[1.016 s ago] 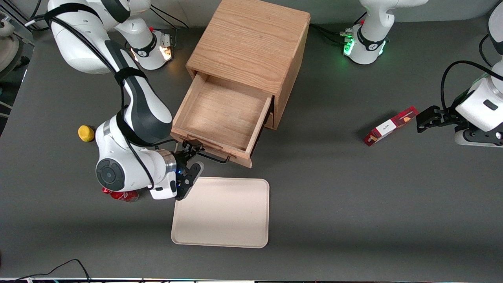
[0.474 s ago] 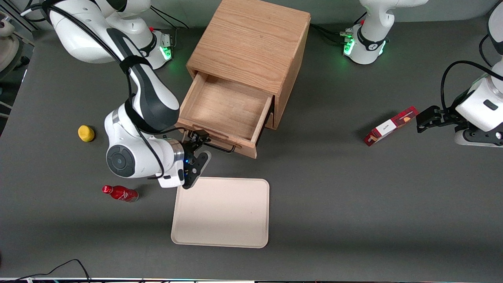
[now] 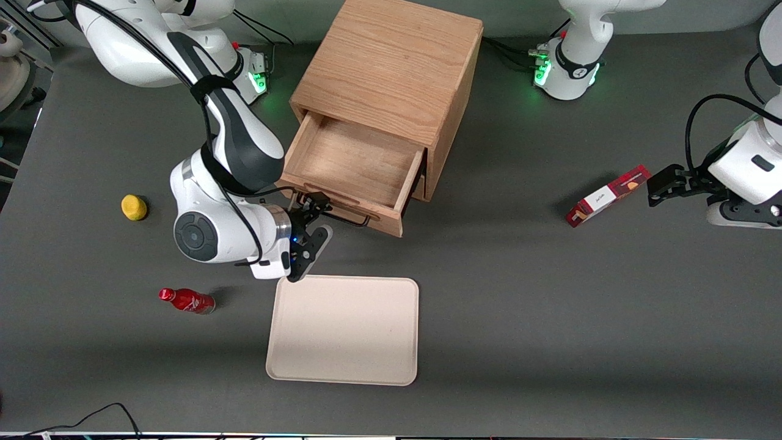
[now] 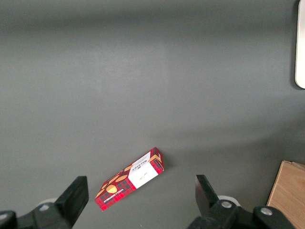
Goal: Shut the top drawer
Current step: 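Push the drawer into the cabinet with the right gripper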
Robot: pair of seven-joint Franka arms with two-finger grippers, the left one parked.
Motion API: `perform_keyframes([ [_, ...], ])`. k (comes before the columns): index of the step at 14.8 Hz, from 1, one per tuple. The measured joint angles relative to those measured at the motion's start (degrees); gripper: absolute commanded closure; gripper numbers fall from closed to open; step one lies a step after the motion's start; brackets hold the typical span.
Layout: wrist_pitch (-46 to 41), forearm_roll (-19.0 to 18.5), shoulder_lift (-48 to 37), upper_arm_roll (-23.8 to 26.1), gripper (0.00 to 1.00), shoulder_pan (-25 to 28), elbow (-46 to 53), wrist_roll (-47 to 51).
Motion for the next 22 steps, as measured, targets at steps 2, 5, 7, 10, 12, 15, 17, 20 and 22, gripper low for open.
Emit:
perform_keyframes([
  [2, 0.41, 0.95, -0.83, 0.38, 0.00, 0.01, -1.88, 0.94],
  [5, 0.55, 1.37, -1.98, 1.01, 0.00, 0.01, -3.85, 1.75],
  [7, 1.07, 1.46, -2.76, 1.59, 0.00, 0.02, -5.02, 1.86],
  [10, 2.25, 1.99, -4.21, 2.04, 0.00, 0.02, -7.38, 2.10],
  [12, 2.56, 2.26, -5.05, 2.53, 0.00, 0.02, -8.60, 2.90],
  [15, 2.69, 2.29, -5.92, 3.87, 0.00, 0.02, -9.28, 3.78],
  [17, 2.70, 2.30, -6.66, 5.10, 0.00, 0.03, -9.61, 4.63],
  [20, 2.70, 2.30, -7.68, 6.36, 0.00, 0.04, -10.27, 5.34],
  [22, 2.73, 2.31, -8.31, 6.43, 0.00, 0.04, -11.20, 5.62],
])
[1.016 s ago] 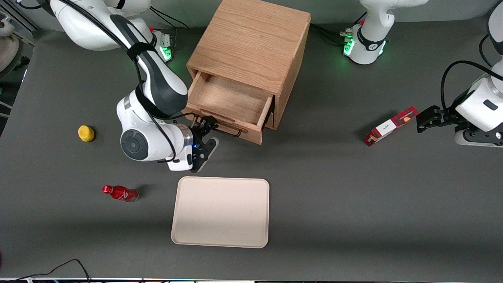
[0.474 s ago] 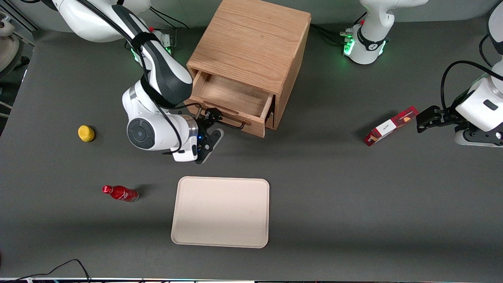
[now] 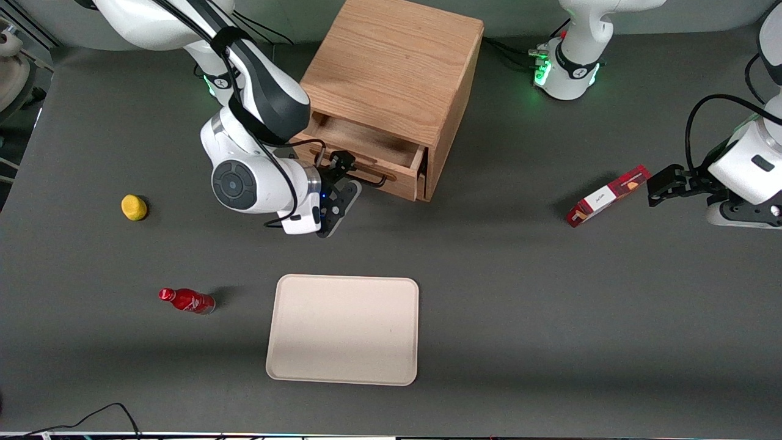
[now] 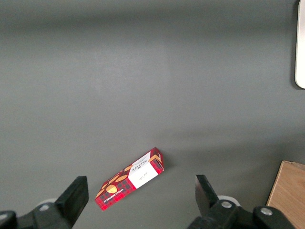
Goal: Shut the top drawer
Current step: 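Push the drawer into the cabinet with the right gripper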
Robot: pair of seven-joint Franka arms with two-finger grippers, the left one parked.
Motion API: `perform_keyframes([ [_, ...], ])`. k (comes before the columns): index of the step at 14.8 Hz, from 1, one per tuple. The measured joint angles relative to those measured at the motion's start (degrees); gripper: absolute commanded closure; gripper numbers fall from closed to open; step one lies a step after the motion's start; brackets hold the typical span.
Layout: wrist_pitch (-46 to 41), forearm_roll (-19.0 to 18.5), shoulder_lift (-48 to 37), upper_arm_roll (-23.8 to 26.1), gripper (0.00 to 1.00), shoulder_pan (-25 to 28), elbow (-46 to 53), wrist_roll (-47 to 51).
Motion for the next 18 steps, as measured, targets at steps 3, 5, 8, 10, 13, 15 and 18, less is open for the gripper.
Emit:
perform_keyframes([
  [3, 0.65, 0.00, -0.54, 0.00, 0.00, -0.01, -1.41, 0.19],
  [5, 2.41, 0.02, -1.41, 0.10, 0.00, -0.02, -3.49, 0.19],
  [8, 3.47, 0.07, -2.53, 0.73, 0.00, -0.01, -5.71, 0.91],
  [10, 3.64, 0.08, -2.85, 1.11, 0.00, -0.04, -6.19, 1.60],
  [13, 3.72, 0.09, -2.98, 2.42, 0.00, -0.05, -6.61, 3.47],
  [15, 3.79, 0.09, -3.03, 3.46, 0.00, -0.05, -6.75, 4.45],
  [18, 4.38, 0.10, -4.14, 4.24, 0.00, -0.05, -8.11, 5.33],
])
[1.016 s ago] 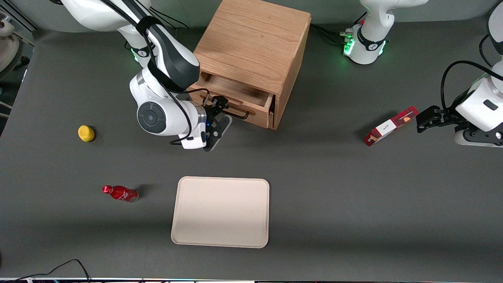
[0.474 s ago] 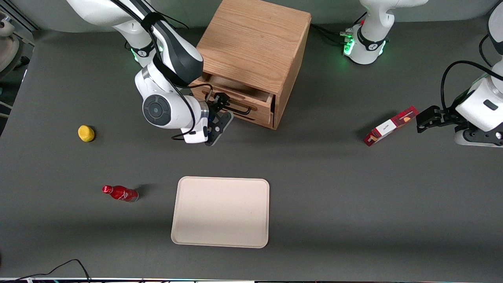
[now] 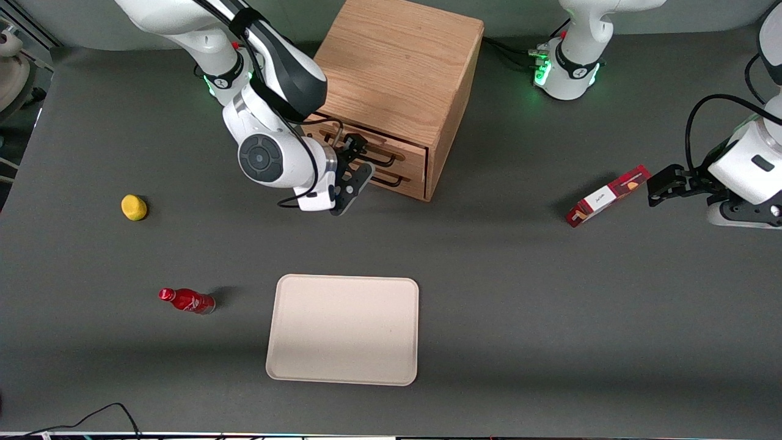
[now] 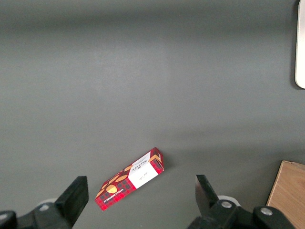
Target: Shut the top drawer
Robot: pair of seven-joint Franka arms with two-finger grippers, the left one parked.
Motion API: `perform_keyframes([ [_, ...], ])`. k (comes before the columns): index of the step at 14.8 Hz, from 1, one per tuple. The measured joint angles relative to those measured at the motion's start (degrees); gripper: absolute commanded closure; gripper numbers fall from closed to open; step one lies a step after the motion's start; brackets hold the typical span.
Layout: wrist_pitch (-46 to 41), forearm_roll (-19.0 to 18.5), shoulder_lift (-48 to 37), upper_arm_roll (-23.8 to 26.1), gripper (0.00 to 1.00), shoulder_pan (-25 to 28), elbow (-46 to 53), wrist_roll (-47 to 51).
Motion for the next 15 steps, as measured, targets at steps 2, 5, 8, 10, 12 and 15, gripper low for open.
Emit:
perform_keyframes([
  [2, 0.79, 0.00, -0.92, 0.19, 0.00, -0.01, -1.07, 0.52],
  [5, 2.13, 1.00, -1.85, 0.20, 0.00, -0.11, -2.61, 0.94],
  [8, 3.21, 1.37, -2.33, 0.36, 0.00, -0.11, -3.57, 1.00],
  [10, 3.28, 1.45, -2.75, 0.41, 0.00, -0.18, -3.63, 1.03],
  [12, 3.16, 1.72, -3.91, 0.52, 0.00, -0.23, -3.40, 1.03],
  [15, 1.65, 2.67, -6.39, 0.90, 0.00, -0.22, -2.48, 1.09],
])
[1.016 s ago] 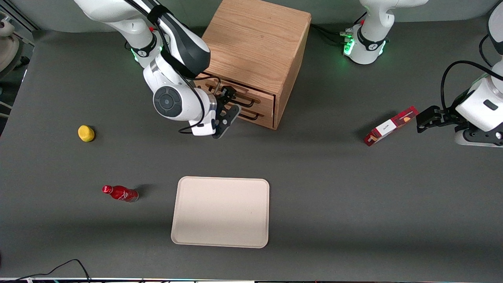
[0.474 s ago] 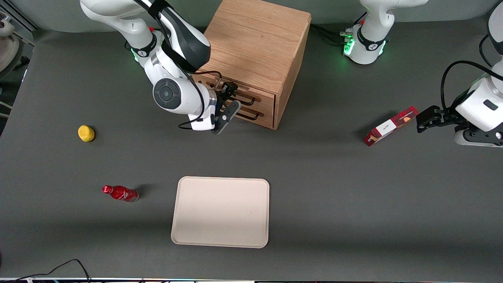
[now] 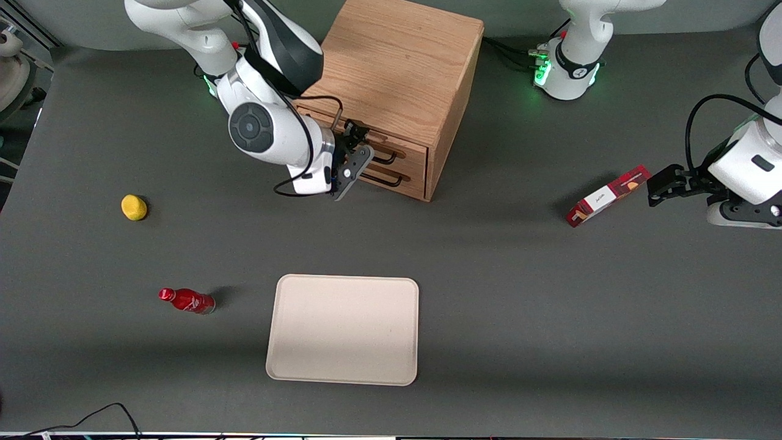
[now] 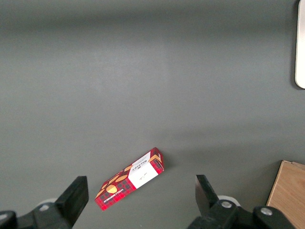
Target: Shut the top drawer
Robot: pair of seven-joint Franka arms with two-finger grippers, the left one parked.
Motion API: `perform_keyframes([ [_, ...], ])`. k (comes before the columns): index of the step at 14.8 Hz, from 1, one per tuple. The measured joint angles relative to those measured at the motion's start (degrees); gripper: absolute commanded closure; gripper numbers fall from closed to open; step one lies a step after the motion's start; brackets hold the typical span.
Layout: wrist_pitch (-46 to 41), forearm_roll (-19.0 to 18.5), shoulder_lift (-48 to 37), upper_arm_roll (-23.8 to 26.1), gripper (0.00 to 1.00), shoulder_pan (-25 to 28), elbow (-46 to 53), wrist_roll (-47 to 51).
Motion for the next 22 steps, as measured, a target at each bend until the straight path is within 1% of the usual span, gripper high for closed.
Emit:
perform_keyframes([
  [3, -1.77, 0.07, -2.51, -0.07, 0.00, -0.24, 1.36, 0.84],
  [6, -4.59, -0.54, -6.83, -1.84, 0.00, -0.82, 4.21, 8.02],
  [8, -7.46, -4.06, -11.46, -3.64, 0.00, -0.96, 5.93, 14.33],
  [10, -12.85, -6.48, -16.65, -6.15, 0.00, -0.99, 6.35, 19.83],
  [12, -18.31, -8.78, -21.12, -10.94, 0.00, -1.03, 6.19, 23.94],
  [15, -23.37, -11.25, -24.44, -21.28, 0.00, -1.42, 5.46, 24.80],
  [19, -22.83, -14.42, -25.15, -29.48, 0.00, -2.28, 1.91, 27.75],
  [21, -20.05, -17.64, -25.13, -32.37, 0.00, -2.44, -0.85, 27.85],
  [22, -18.32, -18.91, -25.10, -32.93, 0.00, -2.52, -2.42, 27.90],
])
